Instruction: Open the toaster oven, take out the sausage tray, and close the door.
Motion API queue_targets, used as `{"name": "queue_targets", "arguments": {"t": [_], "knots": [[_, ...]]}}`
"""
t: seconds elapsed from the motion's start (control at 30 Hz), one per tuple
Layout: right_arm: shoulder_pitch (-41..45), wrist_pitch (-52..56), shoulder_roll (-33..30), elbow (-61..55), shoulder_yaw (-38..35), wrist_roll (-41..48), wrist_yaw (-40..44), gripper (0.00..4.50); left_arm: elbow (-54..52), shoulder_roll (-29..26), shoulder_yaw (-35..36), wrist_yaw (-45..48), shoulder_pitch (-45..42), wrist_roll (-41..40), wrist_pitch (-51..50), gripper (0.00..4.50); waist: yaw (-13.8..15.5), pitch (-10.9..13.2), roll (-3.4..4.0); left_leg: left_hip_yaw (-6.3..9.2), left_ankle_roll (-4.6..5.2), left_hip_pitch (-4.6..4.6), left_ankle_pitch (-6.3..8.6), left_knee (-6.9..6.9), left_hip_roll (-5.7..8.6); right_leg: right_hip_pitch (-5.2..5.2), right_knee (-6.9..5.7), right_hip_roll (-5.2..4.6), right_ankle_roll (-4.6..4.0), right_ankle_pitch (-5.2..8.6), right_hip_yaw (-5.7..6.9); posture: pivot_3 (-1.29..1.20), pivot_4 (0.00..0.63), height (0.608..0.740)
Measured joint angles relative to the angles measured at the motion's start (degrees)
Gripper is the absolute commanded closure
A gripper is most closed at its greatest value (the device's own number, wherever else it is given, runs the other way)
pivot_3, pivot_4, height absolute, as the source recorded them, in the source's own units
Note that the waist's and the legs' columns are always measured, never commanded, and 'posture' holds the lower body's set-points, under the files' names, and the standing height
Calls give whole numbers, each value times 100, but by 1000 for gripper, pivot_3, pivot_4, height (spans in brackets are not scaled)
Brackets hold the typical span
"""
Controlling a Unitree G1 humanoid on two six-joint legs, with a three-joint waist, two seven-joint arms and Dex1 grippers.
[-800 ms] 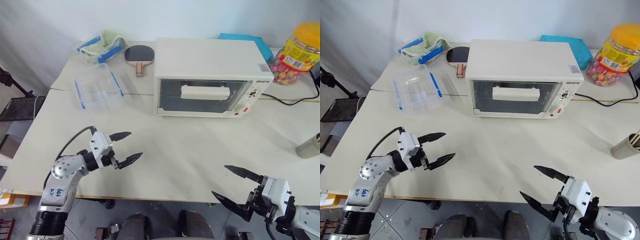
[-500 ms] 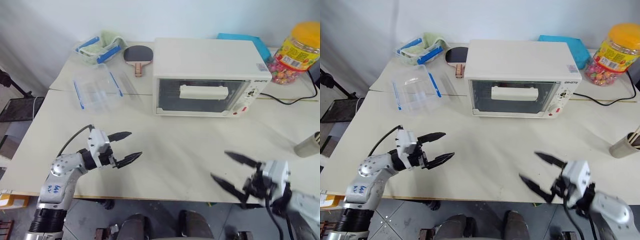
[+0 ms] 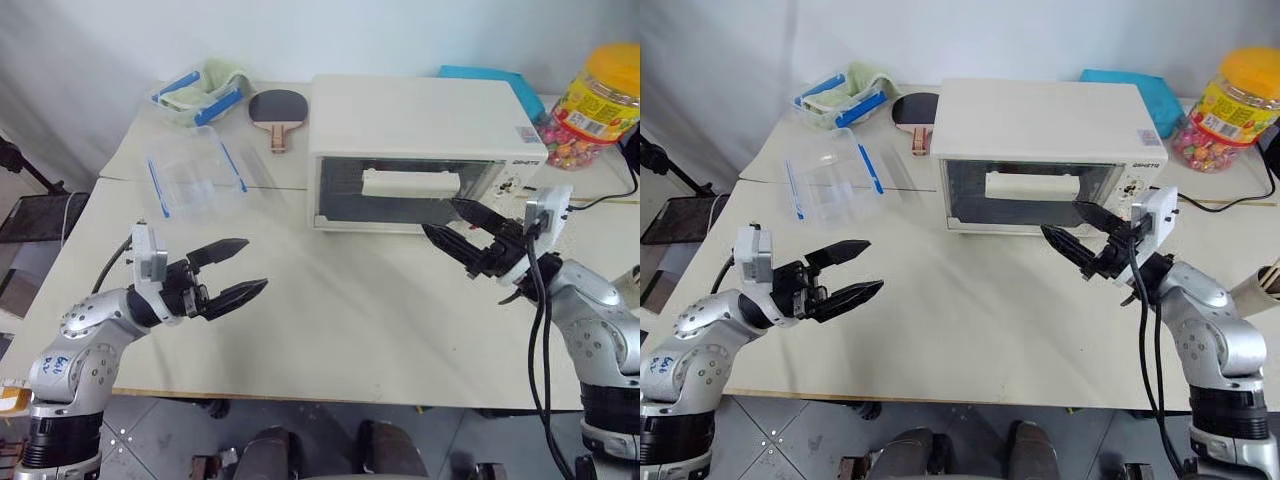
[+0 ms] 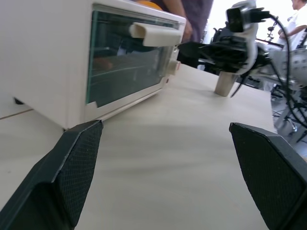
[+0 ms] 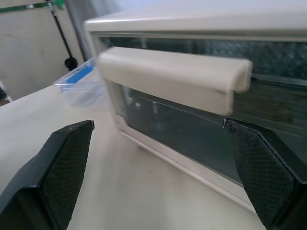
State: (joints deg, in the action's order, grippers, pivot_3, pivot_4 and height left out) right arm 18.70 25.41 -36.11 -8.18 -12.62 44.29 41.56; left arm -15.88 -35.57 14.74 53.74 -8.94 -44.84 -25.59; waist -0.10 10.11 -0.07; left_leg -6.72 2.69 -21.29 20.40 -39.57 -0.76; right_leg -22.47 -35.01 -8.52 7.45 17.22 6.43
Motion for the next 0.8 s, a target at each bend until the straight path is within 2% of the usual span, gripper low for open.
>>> {"name": "queue_targets", "arguments": {"t": [0.23,0.43,0.6,0.8], "knots": [[173,-526,21,195,112,-494,713,0,-131,-29,-9,-109,-3,-38,-269,20,-4,0,0,-4,-1,0,0,0,-2,-2,1,3,0,0,-1,0,150,740],[-351,-1103,-4,23,155,-929,1331,0,-29,-26,-120,-171,-341,-18,-341,20,-20,0,1,-11,-4,2,1,2,-7,-4,2,9,0,0,-2,0,150,740],[-1003,-1688,-272,-107,344,-1455,1872,0,537,283,-273,-371,-939,28,-393,1202,-32,1,0,-18,-12,5,-3,2,-13,-5,1,17,0,0,-3,0,150,740],[-1176,-2495,-297,-36,458,-1962,2108,0,1688,1009,-765,-649,-2190,761,120,3146,7,3,-2,-17,-16,5,-5,-6,-8,-2,-1,18,1,0,-3,0,150,740]]}}
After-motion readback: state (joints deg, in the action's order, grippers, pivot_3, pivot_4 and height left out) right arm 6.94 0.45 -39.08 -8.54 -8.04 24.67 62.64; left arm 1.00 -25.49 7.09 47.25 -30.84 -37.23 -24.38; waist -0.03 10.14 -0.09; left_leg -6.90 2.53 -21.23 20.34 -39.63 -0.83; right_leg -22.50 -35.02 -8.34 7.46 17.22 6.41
